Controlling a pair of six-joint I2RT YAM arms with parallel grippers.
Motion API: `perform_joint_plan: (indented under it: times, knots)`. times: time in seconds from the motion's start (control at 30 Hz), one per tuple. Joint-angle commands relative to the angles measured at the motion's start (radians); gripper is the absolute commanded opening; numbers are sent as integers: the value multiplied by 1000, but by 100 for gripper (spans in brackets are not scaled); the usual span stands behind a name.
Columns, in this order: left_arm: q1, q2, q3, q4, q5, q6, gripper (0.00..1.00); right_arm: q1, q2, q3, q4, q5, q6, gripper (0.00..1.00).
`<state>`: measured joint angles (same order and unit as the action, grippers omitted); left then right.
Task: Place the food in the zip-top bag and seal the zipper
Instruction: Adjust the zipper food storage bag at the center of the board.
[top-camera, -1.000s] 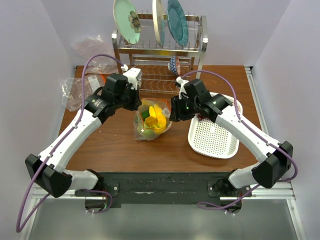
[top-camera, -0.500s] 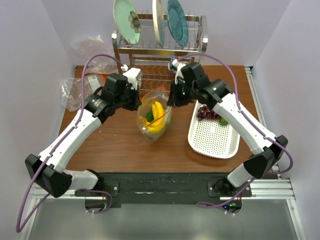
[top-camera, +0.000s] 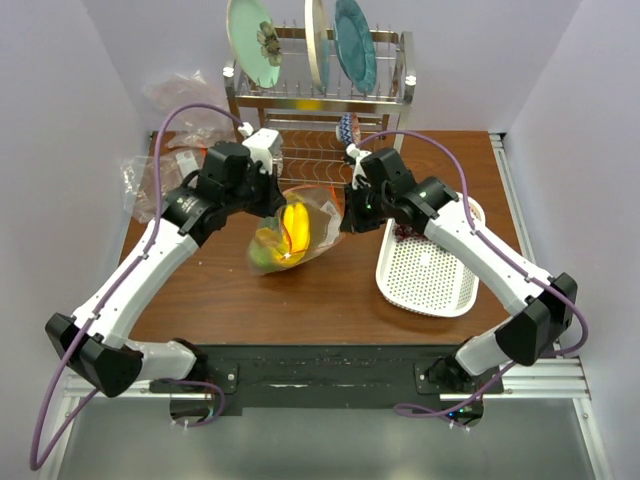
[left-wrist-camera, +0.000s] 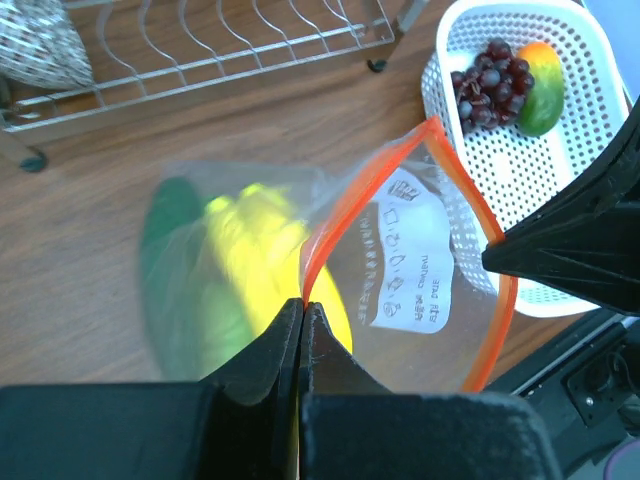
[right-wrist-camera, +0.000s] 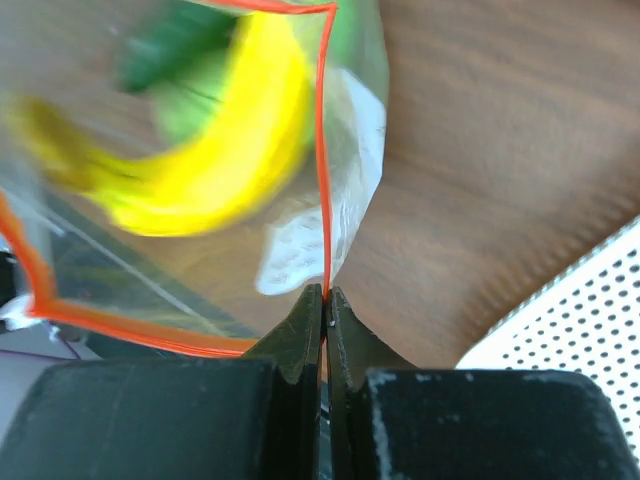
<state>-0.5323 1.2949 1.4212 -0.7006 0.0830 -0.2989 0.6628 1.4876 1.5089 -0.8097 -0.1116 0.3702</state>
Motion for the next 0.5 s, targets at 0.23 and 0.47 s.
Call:
perform_joint_plan:
  times: [0.23,0.47]
  knots:
    - [3,-8,-84,93,60,-32,0,3,-29,-6,72,18,15,0]
    - [3,3,-76,90,35,-25,0,0,-58,-3,46,70,10,32]
